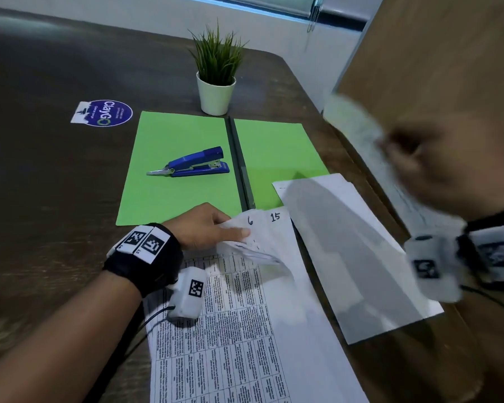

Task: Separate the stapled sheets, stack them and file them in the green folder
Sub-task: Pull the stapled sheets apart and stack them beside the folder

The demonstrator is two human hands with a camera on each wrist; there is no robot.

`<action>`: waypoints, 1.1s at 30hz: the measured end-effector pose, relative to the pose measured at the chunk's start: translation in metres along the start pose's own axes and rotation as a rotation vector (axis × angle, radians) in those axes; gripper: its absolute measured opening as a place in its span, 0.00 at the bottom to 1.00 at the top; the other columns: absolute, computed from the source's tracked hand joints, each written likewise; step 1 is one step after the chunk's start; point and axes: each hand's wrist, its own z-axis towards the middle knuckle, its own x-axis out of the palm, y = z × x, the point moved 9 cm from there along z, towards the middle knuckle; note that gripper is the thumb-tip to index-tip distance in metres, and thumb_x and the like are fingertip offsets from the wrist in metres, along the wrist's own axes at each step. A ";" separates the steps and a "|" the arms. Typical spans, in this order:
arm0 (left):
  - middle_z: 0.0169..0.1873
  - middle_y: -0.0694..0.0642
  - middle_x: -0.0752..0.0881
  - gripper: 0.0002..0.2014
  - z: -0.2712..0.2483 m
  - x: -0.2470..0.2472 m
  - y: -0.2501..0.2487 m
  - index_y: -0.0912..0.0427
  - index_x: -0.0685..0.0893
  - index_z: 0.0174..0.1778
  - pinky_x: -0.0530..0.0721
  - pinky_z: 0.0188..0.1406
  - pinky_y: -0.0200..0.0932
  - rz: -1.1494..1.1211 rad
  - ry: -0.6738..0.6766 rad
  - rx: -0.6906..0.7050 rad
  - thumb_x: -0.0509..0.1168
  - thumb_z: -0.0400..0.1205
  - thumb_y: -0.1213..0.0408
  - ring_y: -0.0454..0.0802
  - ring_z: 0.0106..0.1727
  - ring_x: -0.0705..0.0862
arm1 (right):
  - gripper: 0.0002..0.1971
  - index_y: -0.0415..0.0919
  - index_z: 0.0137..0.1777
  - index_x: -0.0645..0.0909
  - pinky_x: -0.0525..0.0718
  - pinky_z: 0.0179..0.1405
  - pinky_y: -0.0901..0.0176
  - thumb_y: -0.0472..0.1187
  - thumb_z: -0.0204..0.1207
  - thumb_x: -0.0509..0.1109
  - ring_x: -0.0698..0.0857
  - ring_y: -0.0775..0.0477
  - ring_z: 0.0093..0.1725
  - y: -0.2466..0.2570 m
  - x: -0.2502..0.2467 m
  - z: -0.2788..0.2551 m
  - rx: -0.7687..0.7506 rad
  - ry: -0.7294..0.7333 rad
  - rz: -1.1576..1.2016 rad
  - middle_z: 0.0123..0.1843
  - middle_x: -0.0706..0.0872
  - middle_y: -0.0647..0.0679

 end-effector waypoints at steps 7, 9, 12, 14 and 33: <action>0.59 0.53 0.89 0.47 0.000 -0.002 0.000 0.60 0.92 0.54 0.74 0.70 0.51 0.000 -0.021 -0.081 0.51 0.68 0.20 0.50 0.59 0.86 | 0.10 0.40 0.36 0.77 0.71 0.34 0.54 0.44 0.76 0.63 0.83 0.34 0.41 0.018 0.184 -0.061 0.086 0.582 -0.091 0.38 0.85 0.41; 0.58 0.53 0.91 0.36 0.001 0.000 0.004 0.63 0.93 0.48 0.78 0.70 0.54 -0.040 -0.010 -0.047 0.66 0.71 0.29 0.53 0.60 0.87 | 0.11 0.39 0.32 0.75 0.69 0.32 0.55 0.44 0.72 0.64 0.79 0.35 0.38 0.015 0.204 -0.067 0.150 0.615 -0.049 0.32 0.79 0.45; 0.47 0.49 0.92 0.08 0.005 -0.002 0.003 0.53 0.94 0.43 0.85 0.61 0.55 -0.069 -0.043 0.035 0.78 0.75 0.52 0.58 0.54 0.89 | 0.12 0.40 0.29 0.72 0.66 0.28 0.56 0.44 0.71 0.66 0.79 0.37 0.38 0.011 0.215 -0.065 0.217 0.611 0.019 0.31 0.79 0.46; 0.54 0.48 0.91 0.10 0.007 -0.003 0.001 0.42 0.92 0.50 0.86 0.62 0.50 -0.111 -0.060 0.072 0.80 0.75 0.61 0.54 0.56 0.89 | 0.11 0.42 0.32 0.76 0.72 0.31 0.56 0.46 0.74 0.66 0.81 0.38 0.39 0.008 0.212 -0.060 0.258 0.547 0.070 0.33 0.83 0.47; 0.51 0.51 0.94 0.02 0.009 -0.004 0.004 0.58 0.95 0.40 0.85 0.67 0.59 -0.274 -0.179 0.182 0.79 0.74 0.69 0.57 0.57 0.91 | 0.06 0.44 0.41 0.92 0.83 0.43 0.67 0.35 0.66 0.85 0.87 0.59 0.37 0.026 0.228 -0.087 0.446 0.242 1.055 0.39 0.92 0.52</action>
